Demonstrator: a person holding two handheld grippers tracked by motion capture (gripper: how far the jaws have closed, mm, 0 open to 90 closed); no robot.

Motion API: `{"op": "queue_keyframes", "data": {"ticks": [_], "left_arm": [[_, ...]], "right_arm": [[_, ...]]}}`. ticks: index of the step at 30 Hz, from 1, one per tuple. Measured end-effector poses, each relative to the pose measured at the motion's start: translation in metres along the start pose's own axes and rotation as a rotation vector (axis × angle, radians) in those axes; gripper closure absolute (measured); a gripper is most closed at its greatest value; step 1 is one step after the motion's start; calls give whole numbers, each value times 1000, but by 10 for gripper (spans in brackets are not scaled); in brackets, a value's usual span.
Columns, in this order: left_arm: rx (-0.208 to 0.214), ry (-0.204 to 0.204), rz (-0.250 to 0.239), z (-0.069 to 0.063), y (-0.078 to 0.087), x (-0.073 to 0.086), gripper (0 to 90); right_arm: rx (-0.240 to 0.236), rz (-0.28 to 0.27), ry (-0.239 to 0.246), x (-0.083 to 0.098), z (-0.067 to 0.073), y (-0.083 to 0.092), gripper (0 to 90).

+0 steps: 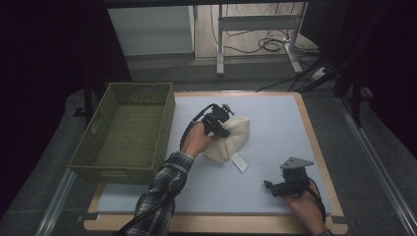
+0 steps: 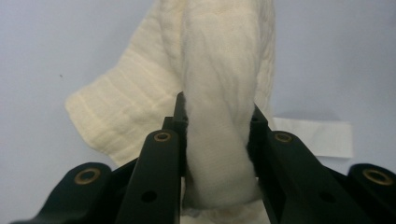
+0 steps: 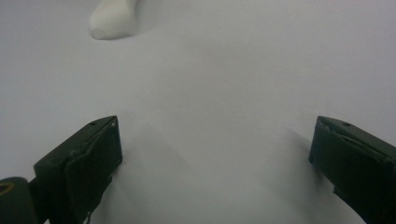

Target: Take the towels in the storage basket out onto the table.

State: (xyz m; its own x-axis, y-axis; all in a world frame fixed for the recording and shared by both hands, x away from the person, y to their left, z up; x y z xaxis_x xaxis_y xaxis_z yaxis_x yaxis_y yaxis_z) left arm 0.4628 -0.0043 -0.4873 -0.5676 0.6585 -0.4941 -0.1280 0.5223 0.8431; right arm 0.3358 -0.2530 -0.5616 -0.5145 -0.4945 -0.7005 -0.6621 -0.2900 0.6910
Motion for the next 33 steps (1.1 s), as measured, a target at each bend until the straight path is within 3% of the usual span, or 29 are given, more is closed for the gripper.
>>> {"op": "queue_keyframes", "data": {"ticks": [4,10,14,18,22,28,33], "left_arm": [[-5,8,6,2,-16,4,736],[0,18,2,4,-26,8,709],[13,13,-30,4,-22,7,551],[25,6,-73,-1,-8,3,334],[18,-18,-99,-9,5,5,253],[3,-26,-116,-19,20,19,237],[14,-13,-130,-24,28,45,302]], "right_arm": [[1,-1,2,0,0,0,24],[2,0,1,0,0,0,24],[1,-1,1,0,0,0,25],[1,-1,2,0,0,0,25],[0,1,0,0,0,0,25],[-1,2,-3,0,0,0,28],[0,2,-6,-1,0,1,56]]}}
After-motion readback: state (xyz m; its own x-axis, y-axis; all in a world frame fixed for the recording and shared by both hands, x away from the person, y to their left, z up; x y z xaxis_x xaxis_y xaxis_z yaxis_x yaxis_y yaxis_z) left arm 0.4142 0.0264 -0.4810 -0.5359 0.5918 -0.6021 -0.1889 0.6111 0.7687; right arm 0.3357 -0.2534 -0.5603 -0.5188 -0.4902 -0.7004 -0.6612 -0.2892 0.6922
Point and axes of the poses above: each handheld gripper's, and its own axes: y roughly backward along the jaws, x roughly out of its underside, z roughly to its left, the point moved 4 cm from there along -y, roughly forward along the jaws, and after that the axes turned 11 degrees about x, right-handed, at the moved point
